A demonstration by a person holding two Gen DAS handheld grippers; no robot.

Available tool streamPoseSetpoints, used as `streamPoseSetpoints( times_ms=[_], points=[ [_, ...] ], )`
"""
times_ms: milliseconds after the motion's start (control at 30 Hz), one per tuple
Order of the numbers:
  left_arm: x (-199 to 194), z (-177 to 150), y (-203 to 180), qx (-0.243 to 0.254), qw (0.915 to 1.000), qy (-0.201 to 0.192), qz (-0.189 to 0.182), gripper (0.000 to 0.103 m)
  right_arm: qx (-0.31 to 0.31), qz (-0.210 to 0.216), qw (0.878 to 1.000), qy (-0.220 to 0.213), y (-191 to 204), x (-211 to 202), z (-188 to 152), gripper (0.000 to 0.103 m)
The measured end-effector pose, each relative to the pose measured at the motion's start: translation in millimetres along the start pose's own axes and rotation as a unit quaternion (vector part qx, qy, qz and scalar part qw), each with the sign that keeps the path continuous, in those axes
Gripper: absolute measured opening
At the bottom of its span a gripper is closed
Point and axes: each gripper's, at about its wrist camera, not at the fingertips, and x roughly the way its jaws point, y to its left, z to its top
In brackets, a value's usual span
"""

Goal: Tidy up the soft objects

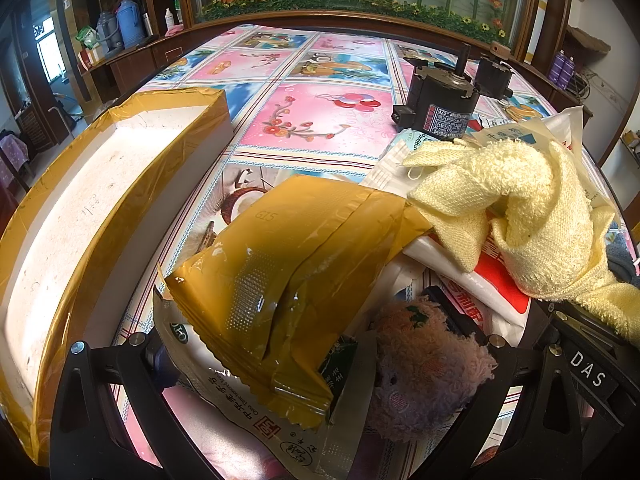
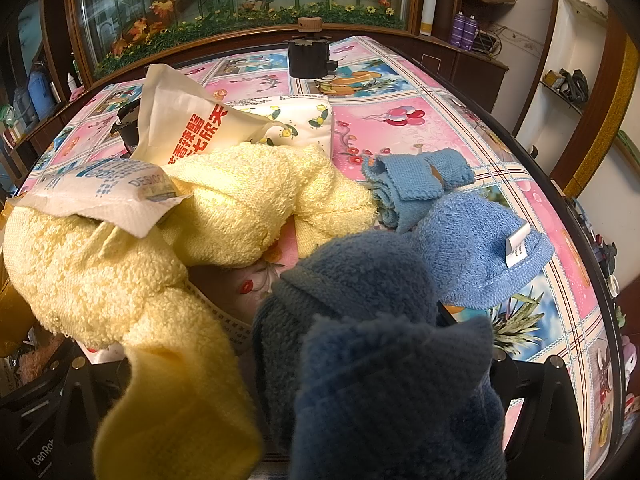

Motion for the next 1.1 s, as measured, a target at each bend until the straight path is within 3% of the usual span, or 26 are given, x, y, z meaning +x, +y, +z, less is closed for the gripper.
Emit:
streamPoseSetpoints(
  times_ms=[1000, 1100],
  points=[
    [-0.3, -4.3, 0.8, -0.003, 1.0000, 0.001, 0.002, 0.103, 0.001, 0.001, 1.000, -0.001, -2.5, -0.5, -1.6, 0.103],
    [-3.2, -6.9, -4.6, 0.039, 0.9987, 0.022, -0.026, 0.103, -0.002, 0.007, 1.000, 0.008, -5.4, -1.3, -3.3, 0.103]
  ],
)
